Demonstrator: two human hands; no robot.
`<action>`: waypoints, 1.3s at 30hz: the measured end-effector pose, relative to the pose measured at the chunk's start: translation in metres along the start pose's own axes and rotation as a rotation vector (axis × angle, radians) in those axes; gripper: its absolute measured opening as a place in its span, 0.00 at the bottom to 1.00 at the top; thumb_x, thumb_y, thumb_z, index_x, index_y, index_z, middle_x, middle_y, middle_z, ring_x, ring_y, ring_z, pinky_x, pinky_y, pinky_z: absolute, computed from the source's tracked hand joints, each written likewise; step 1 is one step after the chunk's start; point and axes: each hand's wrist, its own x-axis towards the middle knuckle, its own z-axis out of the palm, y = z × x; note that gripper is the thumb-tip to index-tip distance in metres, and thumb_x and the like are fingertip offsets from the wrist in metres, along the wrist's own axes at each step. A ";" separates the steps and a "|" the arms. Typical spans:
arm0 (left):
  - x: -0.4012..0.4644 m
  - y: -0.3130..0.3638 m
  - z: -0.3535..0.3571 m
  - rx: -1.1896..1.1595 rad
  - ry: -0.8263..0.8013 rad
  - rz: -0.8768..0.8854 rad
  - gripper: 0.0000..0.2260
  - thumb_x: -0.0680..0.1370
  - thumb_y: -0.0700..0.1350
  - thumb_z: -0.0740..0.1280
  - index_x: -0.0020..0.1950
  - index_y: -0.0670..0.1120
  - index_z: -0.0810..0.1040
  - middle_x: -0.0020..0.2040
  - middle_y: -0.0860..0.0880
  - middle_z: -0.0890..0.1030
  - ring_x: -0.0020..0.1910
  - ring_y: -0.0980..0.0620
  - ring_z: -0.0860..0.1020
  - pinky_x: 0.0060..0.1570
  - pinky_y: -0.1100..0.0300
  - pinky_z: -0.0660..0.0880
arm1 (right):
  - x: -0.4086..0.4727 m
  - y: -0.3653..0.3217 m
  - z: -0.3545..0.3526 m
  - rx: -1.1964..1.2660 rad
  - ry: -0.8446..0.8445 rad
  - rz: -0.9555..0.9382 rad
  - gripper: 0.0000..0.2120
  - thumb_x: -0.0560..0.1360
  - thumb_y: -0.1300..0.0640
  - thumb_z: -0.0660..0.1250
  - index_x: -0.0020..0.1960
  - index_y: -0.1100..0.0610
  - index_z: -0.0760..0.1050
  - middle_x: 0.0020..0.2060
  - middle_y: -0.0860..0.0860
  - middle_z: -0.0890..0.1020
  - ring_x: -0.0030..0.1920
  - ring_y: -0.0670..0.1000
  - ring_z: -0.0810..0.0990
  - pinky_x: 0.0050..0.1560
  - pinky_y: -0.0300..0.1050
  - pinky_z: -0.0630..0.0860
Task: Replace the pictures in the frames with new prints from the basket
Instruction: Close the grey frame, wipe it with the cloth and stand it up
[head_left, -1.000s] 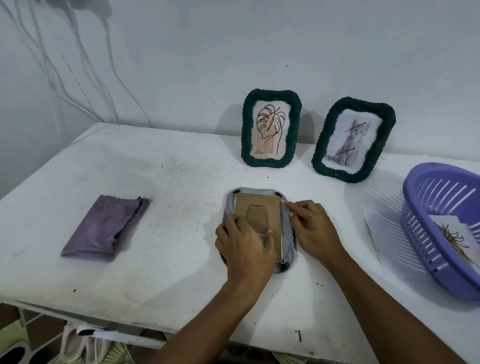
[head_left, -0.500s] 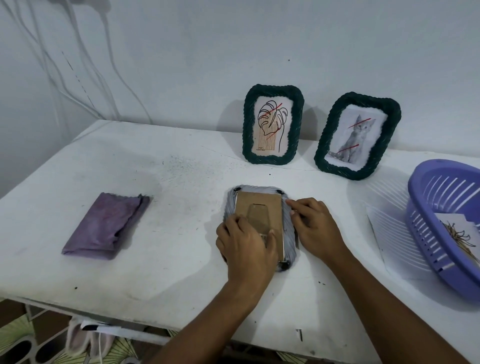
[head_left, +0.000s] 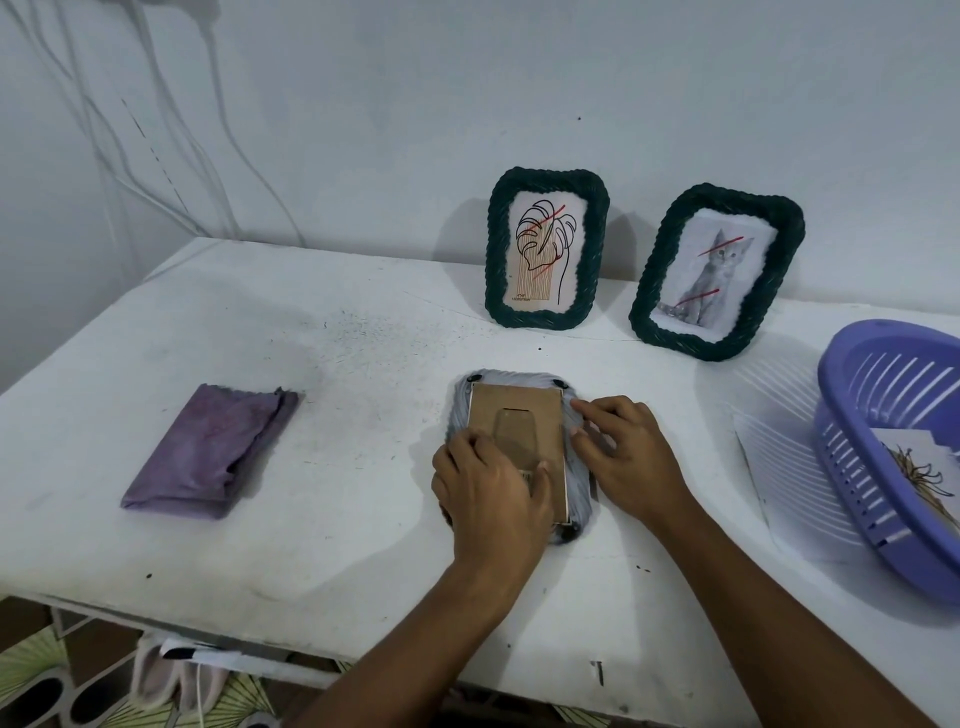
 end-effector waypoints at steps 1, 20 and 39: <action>0.000 -0.001 0.000 -0.004 -0.007 0.005 0.27 0.73 0.58 0.65 0.60 0.37 0.74 0.60 0.41 0.73 0.60 0.42 0.68 0.58 0.49 0.67 | 0.000 0.000 0.000 0.003 0.000 0.005 0.19 0.76 0.53 0.66 0.66 0.55 0.74 0.52 0.50 0.76 0.53 0.45 0.67 0.54 0.38 0.63; 0.034 -0.013 -0.032 -0.211 -0.172 0.032 0.19 0.75 0.54 0.67 0.58 0.42 0.73 0.58 0.44 0.73 0.59 0.47 0.69 0.54 0.60 0.69 | -0.003 0.003 -0.016 0.113 -0.208 0.016 0.23 0.73 0.52 0.71 0.67 0.46 0.71 0.62 0.44 0.71 0.62 0.45 0.66 0.65 0.43 0.64; 0.053 -0.018 -0.048 -0.249 -0.268 0.010 0.10 0.77 0.50 0.65 0.50 0.43 0.76 0.44 0.49 0.79 0.40 0.56 0.74 0.35 0.73 0.66 | -0.017 0.002 -0.023 0.077 -0.301 0.014 0.32 0.67 0.49 0.75 0.69 0.44 0.68 0.63 0.39 0.65 0.64 0.41 0.60 0.69 0.41 0.57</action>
